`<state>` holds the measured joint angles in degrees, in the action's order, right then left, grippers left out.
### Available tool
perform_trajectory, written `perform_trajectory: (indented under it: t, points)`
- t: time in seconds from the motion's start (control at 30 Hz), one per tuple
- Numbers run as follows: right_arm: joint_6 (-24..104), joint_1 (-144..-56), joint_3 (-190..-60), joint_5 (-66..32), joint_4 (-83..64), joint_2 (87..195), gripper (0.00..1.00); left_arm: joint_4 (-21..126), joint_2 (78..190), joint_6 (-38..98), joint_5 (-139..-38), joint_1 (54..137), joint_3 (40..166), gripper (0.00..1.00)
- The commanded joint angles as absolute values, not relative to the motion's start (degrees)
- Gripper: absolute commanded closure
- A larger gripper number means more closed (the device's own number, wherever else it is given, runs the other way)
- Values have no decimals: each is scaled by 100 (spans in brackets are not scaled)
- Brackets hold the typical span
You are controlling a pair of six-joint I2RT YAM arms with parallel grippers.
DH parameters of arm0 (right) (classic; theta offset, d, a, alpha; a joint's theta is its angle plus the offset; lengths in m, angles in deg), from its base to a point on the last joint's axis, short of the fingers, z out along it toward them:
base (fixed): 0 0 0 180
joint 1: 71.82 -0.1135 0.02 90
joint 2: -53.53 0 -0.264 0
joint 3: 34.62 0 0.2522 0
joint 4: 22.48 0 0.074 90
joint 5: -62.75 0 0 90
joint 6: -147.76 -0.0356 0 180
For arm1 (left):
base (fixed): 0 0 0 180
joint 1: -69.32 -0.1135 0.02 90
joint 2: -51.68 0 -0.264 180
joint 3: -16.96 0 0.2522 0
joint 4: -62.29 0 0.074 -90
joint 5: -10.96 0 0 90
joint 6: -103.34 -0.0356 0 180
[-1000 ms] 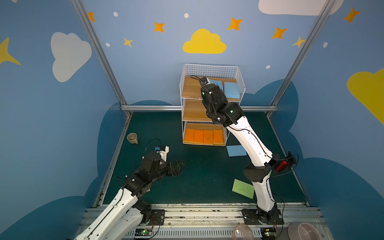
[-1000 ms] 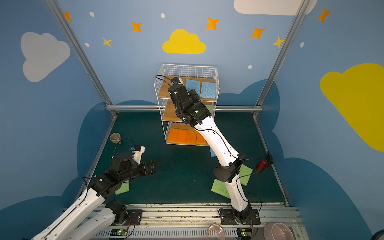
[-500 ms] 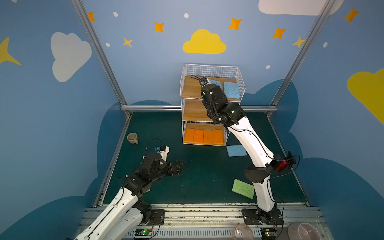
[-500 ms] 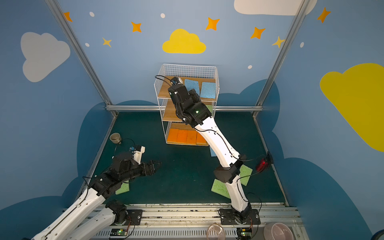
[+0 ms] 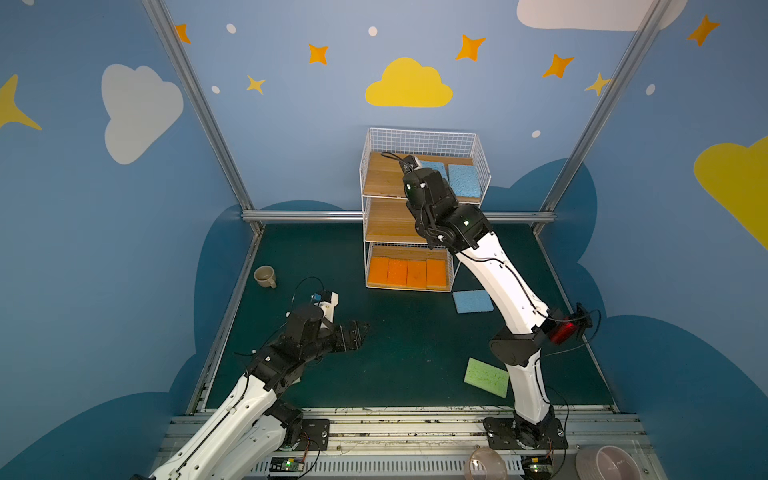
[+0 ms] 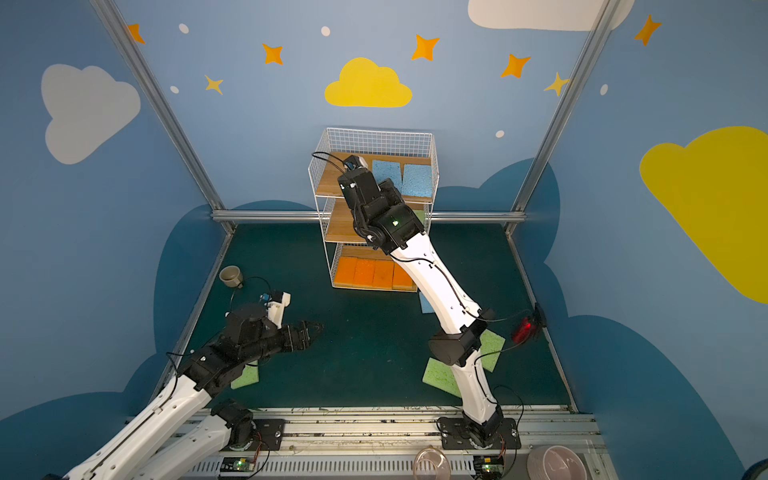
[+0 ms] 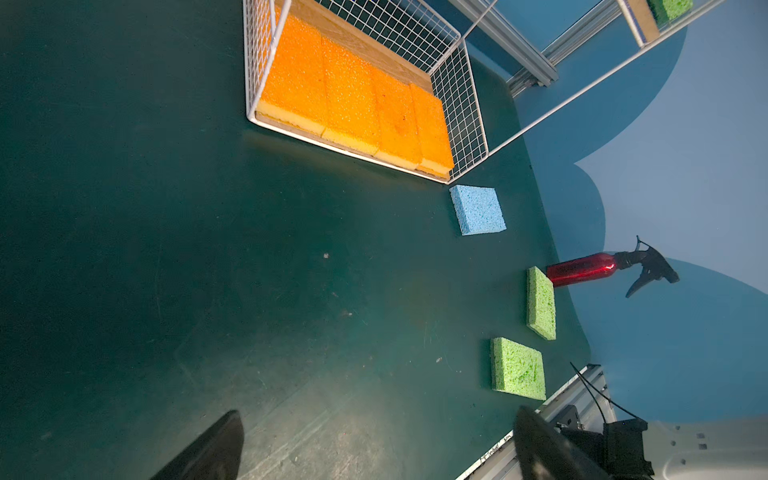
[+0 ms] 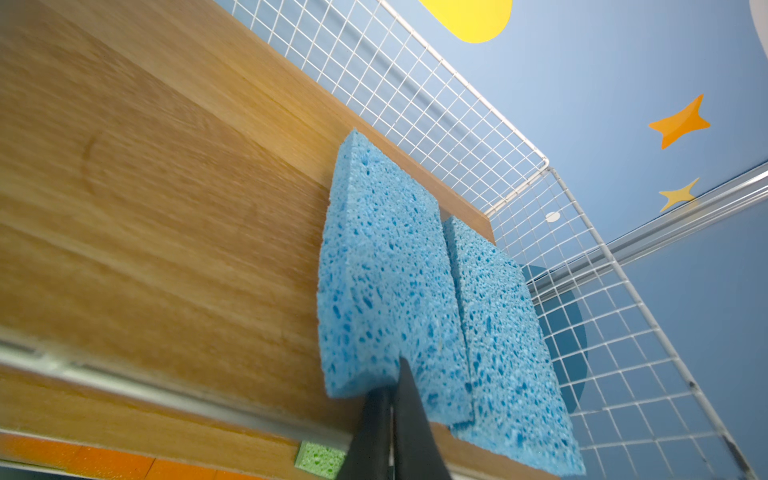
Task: Place and organize the cleaning sponges onto the shelf
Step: 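Open the right gripper and push the blue sponge flat against its neighbour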
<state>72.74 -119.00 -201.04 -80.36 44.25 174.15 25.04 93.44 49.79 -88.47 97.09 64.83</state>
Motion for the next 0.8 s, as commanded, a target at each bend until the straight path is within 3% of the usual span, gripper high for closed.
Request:
perform_trajectory:
  t: [0.0, 0.3, 0.77]
  points:
    - [7157, -11889, -20061, -8085, 4553, 17161, 78, 2541, 9342, 4982, -8914, 9719, 6465, 1]
    - [6929, -11920, -20066, -7848, 4766, 17101, 51, 2471, 9369, 4942, -8889, 9724, 6522, 1]
    - [6725, -12007, -20043, -7302, 5319, 16876, 36, 2392, 9506, 4893, -8870, 9725, 6689, 0]
